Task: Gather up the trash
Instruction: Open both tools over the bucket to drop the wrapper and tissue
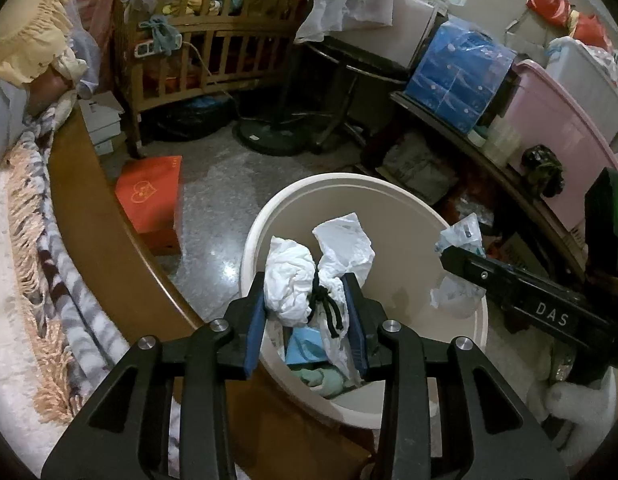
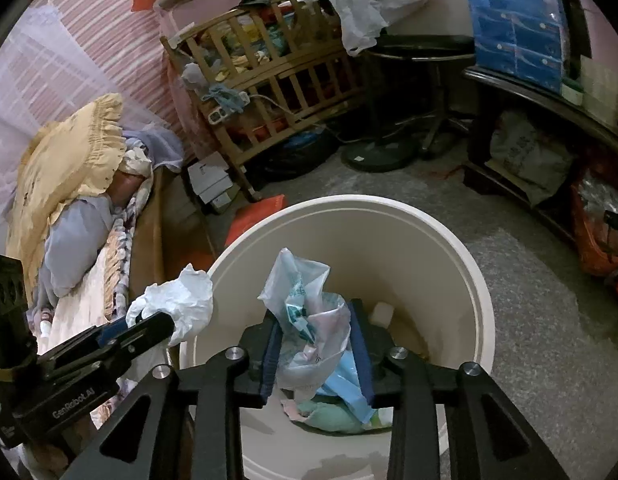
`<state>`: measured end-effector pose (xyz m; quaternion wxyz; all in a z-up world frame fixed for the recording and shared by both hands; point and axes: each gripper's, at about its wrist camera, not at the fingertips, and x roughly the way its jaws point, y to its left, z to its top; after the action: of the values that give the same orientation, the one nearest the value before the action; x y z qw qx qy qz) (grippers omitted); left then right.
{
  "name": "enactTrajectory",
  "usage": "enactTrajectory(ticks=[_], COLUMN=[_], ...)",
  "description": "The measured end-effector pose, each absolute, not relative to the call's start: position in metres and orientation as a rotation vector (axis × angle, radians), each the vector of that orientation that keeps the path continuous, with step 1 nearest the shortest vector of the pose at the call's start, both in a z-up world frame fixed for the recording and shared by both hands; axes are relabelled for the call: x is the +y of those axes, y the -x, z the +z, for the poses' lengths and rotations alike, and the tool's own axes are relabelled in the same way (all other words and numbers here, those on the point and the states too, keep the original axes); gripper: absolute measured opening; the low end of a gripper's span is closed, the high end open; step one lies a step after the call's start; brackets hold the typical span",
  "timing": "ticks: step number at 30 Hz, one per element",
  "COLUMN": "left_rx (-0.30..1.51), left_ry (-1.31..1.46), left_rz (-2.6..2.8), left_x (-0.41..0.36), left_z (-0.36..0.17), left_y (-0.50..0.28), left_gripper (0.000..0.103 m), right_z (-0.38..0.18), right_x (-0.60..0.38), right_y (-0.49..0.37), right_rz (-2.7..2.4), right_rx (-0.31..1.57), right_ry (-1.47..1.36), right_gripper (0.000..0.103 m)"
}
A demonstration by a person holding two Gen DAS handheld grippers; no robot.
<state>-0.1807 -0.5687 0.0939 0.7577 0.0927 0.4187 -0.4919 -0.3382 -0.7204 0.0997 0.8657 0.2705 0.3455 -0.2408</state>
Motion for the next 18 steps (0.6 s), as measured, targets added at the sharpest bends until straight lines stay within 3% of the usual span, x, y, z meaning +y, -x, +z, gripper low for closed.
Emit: enactTrajectory(ticks=[4,8,11,16,18], left_rx=[0.920,0.937,0.953,0.883,0.849], left_ry=[-0.188,-0.145,-0.087,-0.133,-0.139], left_rz=[-1.088,-1.112,-1.125,-1.051,-1.030], left_x=[-0.569,-0.566,-0.561,-0.548,-0.540], left_z=[0.092,0.090,0.090,0.102,0.110], left_y=[0.180,0.176,0.173,0.181,0.185], left_gripper=[0.036,0.054,0.066,0.067,0.067], right_z=[0.099,0.101,0.103,0.110,0.117], right_x=[-0.722,-0.723,-0.722,-0.711,-0.698], right_y=[0.338,0.338,0.339,0.344,0.345], right_rz=[-0.508,-0.513,-0.525,-0.523,-0.520], right_rx=[0.729,0.724,0.720,0.693,0.670], right_ry=[-0.572,-0.581,-0.572,-0.534,-0.487], right_gripper=[0.034,0.043,0.044,0.045,0.050])
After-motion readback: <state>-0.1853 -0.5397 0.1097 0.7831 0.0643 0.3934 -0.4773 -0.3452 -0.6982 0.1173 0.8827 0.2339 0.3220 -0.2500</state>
